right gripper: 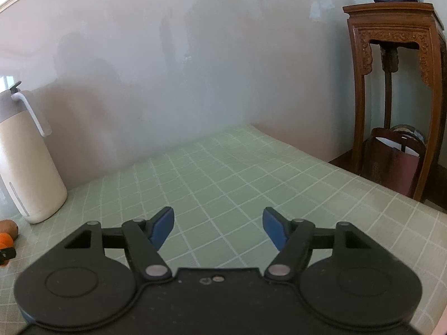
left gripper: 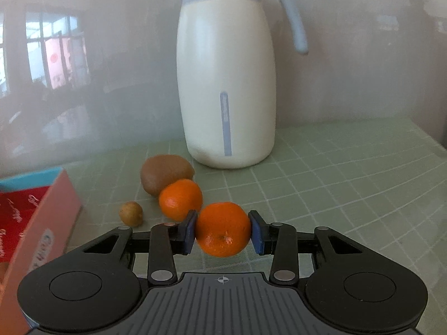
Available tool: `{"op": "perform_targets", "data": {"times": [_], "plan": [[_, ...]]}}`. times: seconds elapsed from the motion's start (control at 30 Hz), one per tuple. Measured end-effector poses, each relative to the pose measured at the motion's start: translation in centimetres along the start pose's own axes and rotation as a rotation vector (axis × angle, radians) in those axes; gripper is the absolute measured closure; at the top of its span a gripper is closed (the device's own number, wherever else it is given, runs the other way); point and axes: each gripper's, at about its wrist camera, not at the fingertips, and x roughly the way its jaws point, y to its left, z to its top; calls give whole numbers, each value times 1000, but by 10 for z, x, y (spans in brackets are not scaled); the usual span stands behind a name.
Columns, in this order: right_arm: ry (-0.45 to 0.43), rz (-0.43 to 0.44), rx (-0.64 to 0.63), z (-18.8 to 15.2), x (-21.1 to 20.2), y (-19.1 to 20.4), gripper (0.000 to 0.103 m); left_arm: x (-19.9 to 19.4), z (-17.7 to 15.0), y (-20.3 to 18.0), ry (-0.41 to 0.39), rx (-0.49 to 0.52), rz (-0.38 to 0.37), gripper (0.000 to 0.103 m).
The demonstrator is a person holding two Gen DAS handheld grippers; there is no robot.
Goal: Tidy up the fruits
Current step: 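Grasp the nearer mandarin with the left tool and lift it, then carry the mandarin over the red box and open the left tool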
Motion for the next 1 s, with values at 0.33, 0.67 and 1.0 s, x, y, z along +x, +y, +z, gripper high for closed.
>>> {"op": "perform_targets", "data": {"times": [0.33,0.67,1.0], "plan": [[12,62,-1,-3,-7,33,33,-66,-4,28,-83,10,32,63],[38,127,-39,-7,-8,82,33,-100,-14,83,-107,-31,104,63],[52,187,-102,-18,-12,138,33,-110,-25,143,-110,-90,181,63]]}}
